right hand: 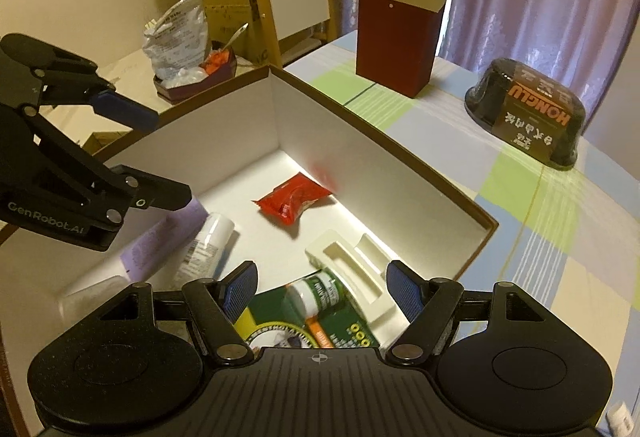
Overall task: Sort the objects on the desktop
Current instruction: 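Open both grippers to drop the packet and clip into the box, then withdraw both grippers from the box toward the cotton swabs and pill bottle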
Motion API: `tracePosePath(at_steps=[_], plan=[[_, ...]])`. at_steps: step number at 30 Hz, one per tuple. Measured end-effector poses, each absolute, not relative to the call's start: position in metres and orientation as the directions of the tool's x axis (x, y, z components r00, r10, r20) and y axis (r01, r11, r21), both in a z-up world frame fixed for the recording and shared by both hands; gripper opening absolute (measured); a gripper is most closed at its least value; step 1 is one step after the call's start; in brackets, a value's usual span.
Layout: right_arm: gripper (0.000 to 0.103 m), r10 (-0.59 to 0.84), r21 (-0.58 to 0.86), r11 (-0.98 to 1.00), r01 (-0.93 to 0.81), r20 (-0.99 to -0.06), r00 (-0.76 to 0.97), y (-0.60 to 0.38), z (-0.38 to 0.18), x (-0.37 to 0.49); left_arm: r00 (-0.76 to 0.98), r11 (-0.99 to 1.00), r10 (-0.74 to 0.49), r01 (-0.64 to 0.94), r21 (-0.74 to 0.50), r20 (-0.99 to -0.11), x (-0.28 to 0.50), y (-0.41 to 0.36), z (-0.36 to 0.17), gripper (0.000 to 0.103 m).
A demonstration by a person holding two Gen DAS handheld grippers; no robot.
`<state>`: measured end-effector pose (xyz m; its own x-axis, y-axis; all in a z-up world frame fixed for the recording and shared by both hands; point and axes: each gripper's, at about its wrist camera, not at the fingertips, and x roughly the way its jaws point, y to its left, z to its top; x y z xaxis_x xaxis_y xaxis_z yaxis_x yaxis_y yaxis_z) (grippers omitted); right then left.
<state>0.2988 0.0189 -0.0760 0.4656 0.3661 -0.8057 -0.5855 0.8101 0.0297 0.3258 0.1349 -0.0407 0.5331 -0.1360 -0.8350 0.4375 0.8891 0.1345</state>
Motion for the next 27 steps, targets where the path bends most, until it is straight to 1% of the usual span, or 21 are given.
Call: tracePosePath(at_steps=[9,11,15,18,27], plan=[[0.074,0.406,0.067,0.82,-0.569,-0.768,0.495,0.01,-0.057,0.261,0.558,0.903,-0.124,0.406,0.14,-0.82,0.287,0.141,-0.028,0.067],[0.074,0.416,0.072,0.818,-0.57,-0.759,0.501,0.007,-0.052,0.253,0.565,0.907,-0.121,0.398,0.141,-0.816,0.277,0.142,-0.025,0.07],[0.074,0.43,0.074,0.814,-0.576,-0.744,0.512,0.002,-0.042,0.237,0.578,0.914,-0.115,0.38,0.142,-0.808,0.258,0.141,-0.017,0.072],[0.074,0.435,0.073,0.813,-0.578,-0.736,0.518,-0.004,-0.035,0.225,0.586,0.918,-0.109,0.37,0.145,-0.803,0.242,0.139,-0.012,0.076],[0.074,0.454,0.107,0.819,-0.564,-0.722,0.522,-0.044,-0.022,0.189,0.6,0.928,-0.124,0.351,0.12,-0.791,0.185,0.121,0.002,0.077]])
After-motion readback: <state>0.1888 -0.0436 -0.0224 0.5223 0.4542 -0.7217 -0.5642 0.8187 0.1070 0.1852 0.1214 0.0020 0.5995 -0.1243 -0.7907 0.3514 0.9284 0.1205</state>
